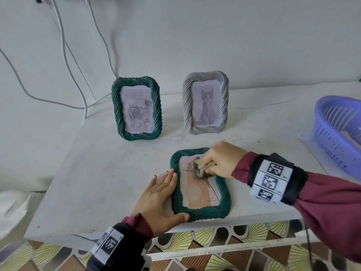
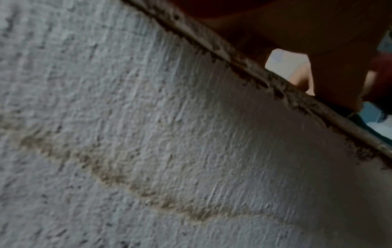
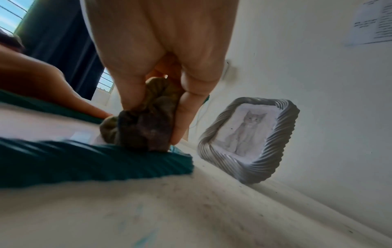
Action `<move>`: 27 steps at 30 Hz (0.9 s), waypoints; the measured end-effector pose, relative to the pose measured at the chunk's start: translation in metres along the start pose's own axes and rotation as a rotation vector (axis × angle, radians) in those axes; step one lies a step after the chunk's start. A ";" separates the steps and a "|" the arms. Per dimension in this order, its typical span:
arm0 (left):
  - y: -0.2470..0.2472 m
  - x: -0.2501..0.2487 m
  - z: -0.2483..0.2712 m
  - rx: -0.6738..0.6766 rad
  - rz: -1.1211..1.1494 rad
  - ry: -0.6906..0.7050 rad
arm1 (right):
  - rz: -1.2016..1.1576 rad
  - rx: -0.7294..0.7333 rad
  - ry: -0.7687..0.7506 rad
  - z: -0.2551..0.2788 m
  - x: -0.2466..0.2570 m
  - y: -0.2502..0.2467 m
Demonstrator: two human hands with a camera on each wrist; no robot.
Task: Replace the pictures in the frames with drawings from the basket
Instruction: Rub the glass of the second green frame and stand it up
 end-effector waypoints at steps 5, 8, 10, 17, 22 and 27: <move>-0.002 -0.002 -0.001 -0.006 -0.013 -0.002 | -0.066 -0.126 -0.012 -0.024 0.018 0.001; -0.002 -0.002 -0.001 -0.014 0.002 0.000 | -0.092 -0.110 -0.033 -0.024 0.029 0.010; -0.001 -0.001 -0.001 -0.005 -0.003 -0.005 | -0.112 -0.097 -0.044 -0.020 0.033 0.013; 0.000 0.001 -0.001 -0.007 0.019 -0.026 | -0.058 0.039 -0.163 0.020 0.038 0.029; 0.001 0.002 -0.001 -0.007 0.022 -0.019 | 0.039 0.161 -0.173 0.045 0.022 0.035; 0.001 0.003 0.000 -0.022 0.042 0.002 | 0.034 0.113 -0.080 0.030 0.002 0.020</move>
Point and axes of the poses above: each hand's wrist, its own z-axis away from the middle knuckle, its own y-axis out of the palm, x = y × z, the point moved 5 cm from there along -z, towards the middle knuckle, and after that the axes turned 13 degrees about y, right-handed, at the moved point
